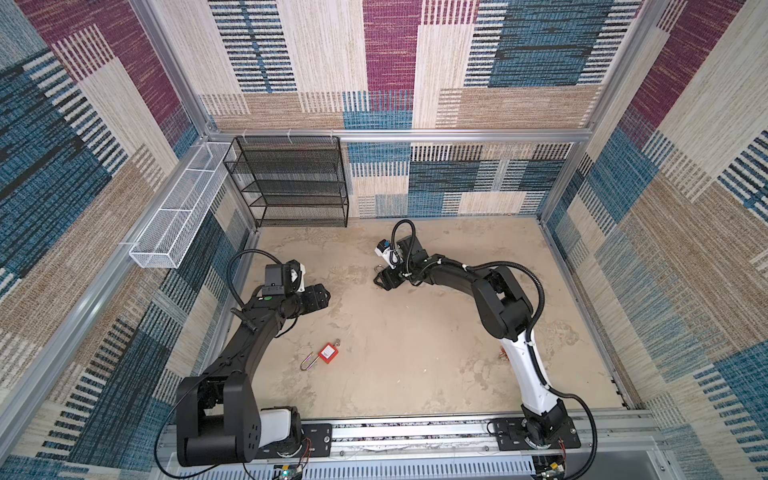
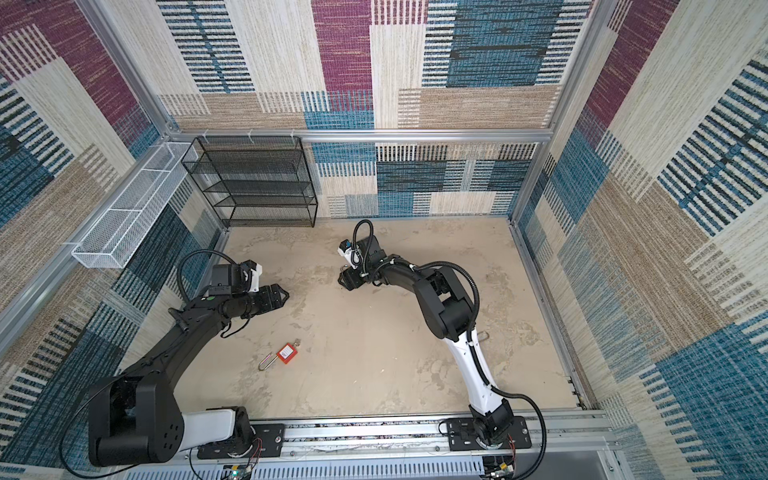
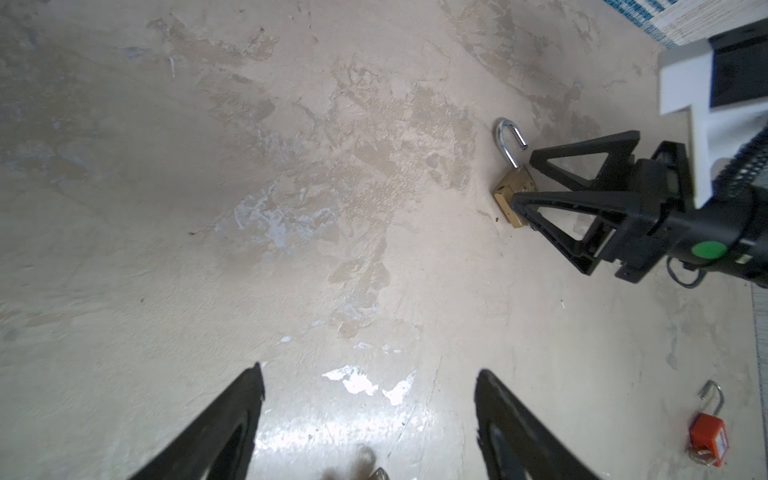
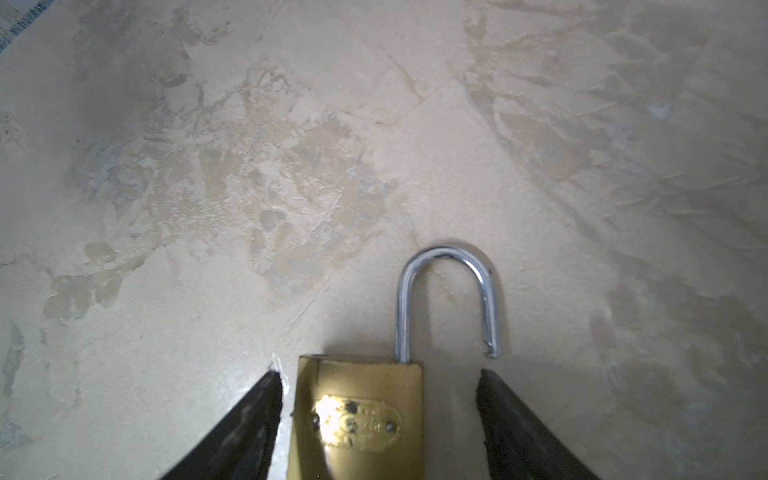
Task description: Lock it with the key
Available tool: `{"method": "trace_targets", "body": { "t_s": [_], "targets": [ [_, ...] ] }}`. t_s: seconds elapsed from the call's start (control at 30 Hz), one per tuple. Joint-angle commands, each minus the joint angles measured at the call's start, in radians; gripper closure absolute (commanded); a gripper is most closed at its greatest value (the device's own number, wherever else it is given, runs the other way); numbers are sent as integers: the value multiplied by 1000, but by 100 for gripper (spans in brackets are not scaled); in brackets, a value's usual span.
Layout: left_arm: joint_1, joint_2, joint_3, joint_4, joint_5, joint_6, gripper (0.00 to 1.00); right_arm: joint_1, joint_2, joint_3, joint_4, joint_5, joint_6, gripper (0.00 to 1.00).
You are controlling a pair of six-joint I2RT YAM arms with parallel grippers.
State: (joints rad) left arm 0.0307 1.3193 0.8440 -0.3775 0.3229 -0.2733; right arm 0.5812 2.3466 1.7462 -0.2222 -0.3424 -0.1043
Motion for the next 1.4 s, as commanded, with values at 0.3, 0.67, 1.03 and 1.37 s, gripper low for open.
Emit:
{"method": "trace_targets", "body": {
  "t_s": [0.3,0.67,1.03,1.37],
  "targets": [
    [0,58,37,-35,105,-67,21,28,1,-16,-37,93,-69,32],
    [1,79,58,-48,123,-92,21,44,-3,-34,-31,158,-78,33],
    [1,146,131,-97,231,-161,20,66,-57,-118,31,236,-90,52],
    [-6,66,85,-38,331,-260,23,65,-242,-278,131,157,-78,56]
  ]
}}
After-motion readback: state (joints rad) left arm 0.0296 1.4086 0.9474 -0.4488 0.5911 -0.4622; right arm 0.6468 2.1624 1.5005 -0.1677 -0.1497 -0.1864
